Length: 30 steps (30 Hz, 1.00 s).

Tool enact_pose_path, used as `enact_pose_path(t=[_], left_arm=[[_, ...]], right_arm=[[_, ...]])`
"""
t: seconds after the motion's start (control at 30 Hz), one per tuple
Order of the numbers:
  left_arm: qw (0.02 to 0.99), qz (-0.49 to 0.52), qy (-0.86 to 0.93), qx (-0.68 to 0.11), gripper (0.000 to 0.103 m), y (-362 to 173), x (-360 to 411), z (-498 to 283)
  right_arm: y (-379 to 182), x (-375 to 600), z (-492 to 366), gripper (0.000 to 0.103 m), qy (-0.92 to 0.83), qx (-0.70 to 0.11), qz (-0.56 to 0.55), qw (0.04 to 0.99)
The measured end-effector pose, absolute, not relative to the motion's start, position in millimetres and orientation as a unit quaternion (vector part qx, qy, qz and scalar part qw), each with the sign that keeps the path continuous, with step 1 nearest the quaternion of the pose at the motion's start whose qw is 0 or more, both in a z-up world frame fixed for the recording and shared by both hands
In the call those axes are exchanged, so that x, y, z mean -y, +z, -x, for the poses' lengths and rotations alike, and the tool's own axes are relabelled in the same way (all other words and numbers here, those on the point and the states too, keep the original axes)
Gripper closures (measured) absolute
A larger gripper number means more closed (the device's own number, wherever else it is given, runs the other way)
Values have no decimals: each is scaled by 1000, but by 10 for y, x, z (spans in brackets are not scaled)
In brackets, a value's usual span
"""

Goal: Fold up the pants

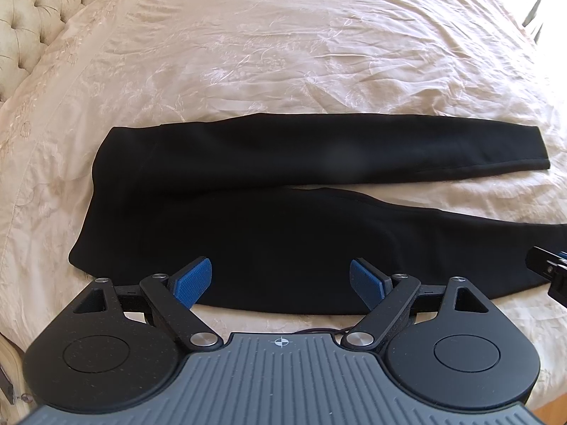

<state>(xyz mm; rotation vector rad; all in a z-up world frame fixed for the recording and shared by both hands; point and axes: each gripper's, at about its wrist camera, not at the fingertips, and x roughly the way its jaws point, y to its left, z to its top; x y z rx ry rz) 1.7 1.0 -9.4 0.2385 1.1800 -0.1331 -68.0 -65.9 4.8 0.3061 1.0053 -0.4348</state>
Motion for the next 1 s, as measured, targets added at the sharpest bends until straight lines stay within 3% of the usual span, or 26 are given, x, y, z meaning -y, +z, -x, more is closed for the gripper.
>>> enact_pose_path(t=[0.5, 0.73, 1.0], left_arm=[[823, -107, -67, -553, 19, -98, -140, -46], [810, -89, -97, -571, 29, -162, -288, -103], [806, -96, -117, -572, 32, -212, -499, -176]], right_arm=[[29, 552, 660, 58, -198, -485, -154, 838], [-26, 505, 634, 58, -214, -498, -160, 825], [-76, 357, 591, 58, -244, -500, -162, 815]])
